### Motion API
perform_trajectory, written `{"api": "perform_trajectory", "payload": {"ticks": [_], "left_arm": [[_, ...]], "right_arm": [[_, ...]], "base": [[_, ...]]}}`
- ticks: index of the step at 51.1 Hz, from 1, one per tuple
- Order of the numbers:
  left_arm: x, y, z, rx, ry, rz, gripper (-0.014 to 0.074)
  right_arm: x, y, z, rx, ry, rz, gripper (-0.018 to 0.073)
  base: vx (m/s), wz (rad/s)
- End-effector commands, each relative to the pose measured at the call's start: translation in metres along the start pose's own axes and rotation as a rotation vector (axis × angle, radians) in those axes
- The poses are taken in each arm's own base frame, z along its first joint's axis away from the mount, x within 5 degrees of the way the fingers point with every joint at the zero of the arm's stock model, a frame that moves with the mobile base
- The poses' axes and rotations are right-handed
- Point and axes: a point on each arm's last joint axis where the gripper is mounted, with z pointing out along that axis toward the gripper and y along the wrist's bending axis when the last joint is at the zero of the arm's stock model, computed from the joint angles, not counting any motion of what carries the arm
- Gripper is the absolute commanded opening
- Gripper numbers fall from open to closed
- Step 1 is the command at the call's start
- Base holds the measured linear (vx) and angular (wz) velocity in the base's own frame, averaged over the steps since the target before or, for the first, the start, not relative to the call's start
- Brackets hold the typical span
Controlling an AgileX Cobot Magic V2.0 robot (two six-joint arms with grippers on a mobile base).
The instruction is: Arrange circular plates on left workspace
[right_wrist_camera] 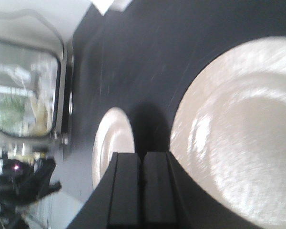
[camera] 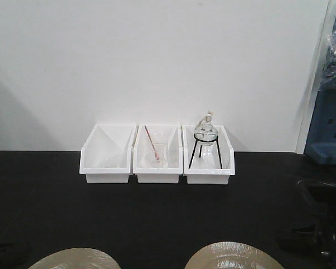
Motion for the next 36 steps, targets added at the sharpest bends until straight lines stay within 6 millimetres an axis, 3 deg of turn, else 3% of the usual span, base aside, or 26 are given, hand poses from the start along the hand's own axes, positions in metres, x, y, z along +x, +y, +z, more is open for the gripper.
{"api": "perform_trajectory", "payload": {"ticks": [1, 11, 23, 29, 36], "left_arm": [[-0.013, -0.012, -0.016, 0.09, -0.06, 0.014, 0.0], [-0.022, -0.004, -0.024, 0.041, -0.132, -0.005, 0.0], [-0.022, 0.004, -0.024, -0.058, -0.127, 0.105, 0.0009], [-0.018, 0.01, -0.024, -0.123, -0.08, 0.155, 0.0052], [-0.015, 0.019, -0.026, -0.219, -0.027, 0.215, 0.0161]], "right_arm": [[-0.013, 0.008, -0.023, -0.063, -0.08, -0.007, -0.0006], [-0.02, -0.003, -0.039, -0.038, -0.149, 0.023, -0.0006], [-0.02, -0.003, -0.039, -0.037, -0.147, 0.022, -0.0006], [-0.02, -0.003, -0.039, -0.035, -0.145, 0.021, -0.0006], [-0.02, -0.003, -0.039, -0.035, -0.145, 0.021, -0.0006]], "base": [[0.0, 0.0], [0.0, 0.0], [0.0, 0.0], [0.0, 0.0], [0.0, 0.0]]}}
